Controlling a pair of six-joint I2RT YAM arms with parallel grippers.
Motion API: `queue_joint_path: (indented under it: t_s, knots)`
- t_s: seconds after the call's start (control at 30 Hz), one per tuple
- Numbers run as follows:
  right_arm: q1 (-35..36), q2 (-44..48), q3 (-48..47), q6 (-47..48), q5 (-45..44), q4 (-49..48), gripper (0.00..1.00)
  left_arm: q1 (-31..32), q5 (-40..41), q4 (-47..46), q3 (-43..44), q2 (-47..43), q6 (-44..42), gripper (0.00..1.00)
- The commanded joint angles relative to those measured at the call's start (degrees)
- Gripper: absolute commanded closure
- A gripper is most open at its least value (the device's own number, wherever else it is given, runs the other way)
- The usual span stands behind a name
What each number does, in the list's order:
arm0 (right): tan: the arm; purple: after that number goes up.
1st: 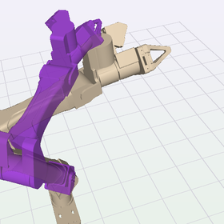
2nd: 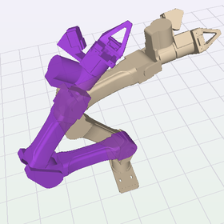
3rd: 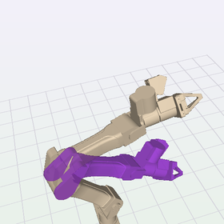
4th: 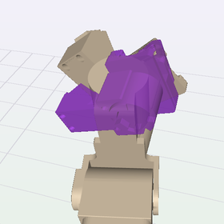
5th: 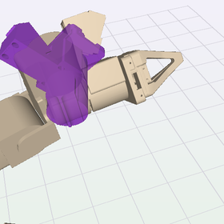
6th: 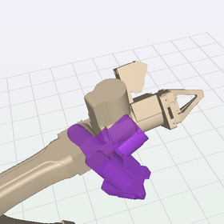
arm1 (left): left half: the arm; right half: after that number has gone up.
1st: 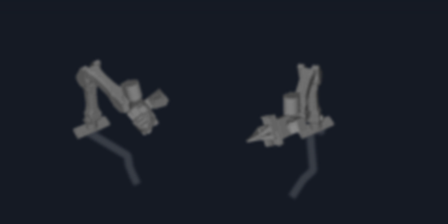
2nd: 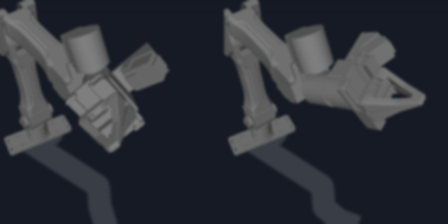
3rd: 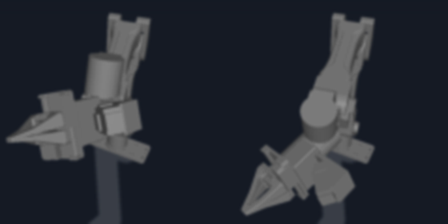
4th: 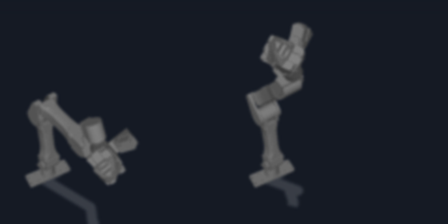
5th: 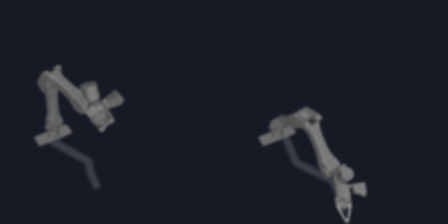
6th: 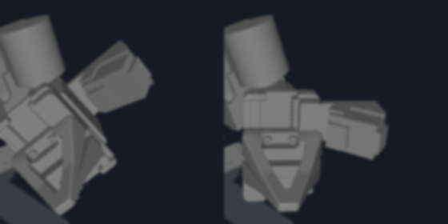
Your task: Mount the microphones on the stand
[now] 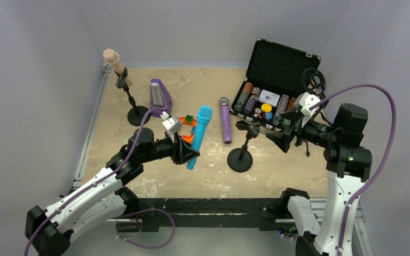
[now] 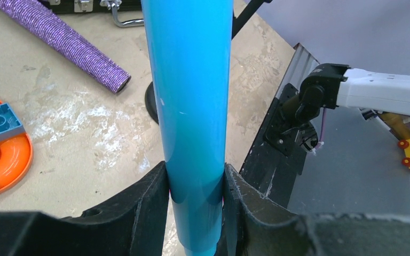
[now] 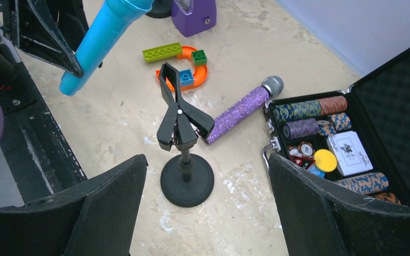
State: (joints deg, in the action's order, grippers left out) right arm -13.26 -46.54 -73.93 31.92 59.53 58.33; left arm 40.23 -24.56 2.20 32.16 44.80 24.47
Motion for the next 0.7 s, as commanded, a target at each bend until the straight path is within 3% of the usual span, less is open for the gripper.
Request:
queue_joint_path:
  t_s: [0.0,0.23,0.43,0.67]
  knots:
    - [-0.29,-2.58,-5.64,4.49,-0.42,7.54,0.13,0.11,-3.99,-3.53,5.68,-0.12,0.50,1.00]
    - [2.34,-6.58,-15.81,6.99,-0.46,13.83,0.14,0.12,-6.86,-3.55,11.97,1.54,0.91,1.00]
    - [16.39,-9.33,-21.15,2.58,-6.41,12.29,0.14,0.15,-9.54,-3.15,15.87,3.31,1.02,1.00]
    - [26.85,-14.95,-28.10,1.70,-5.31,14.83,0.14,0.12,-10.68,-3.34,16.78,3.19,1.97,1.00]
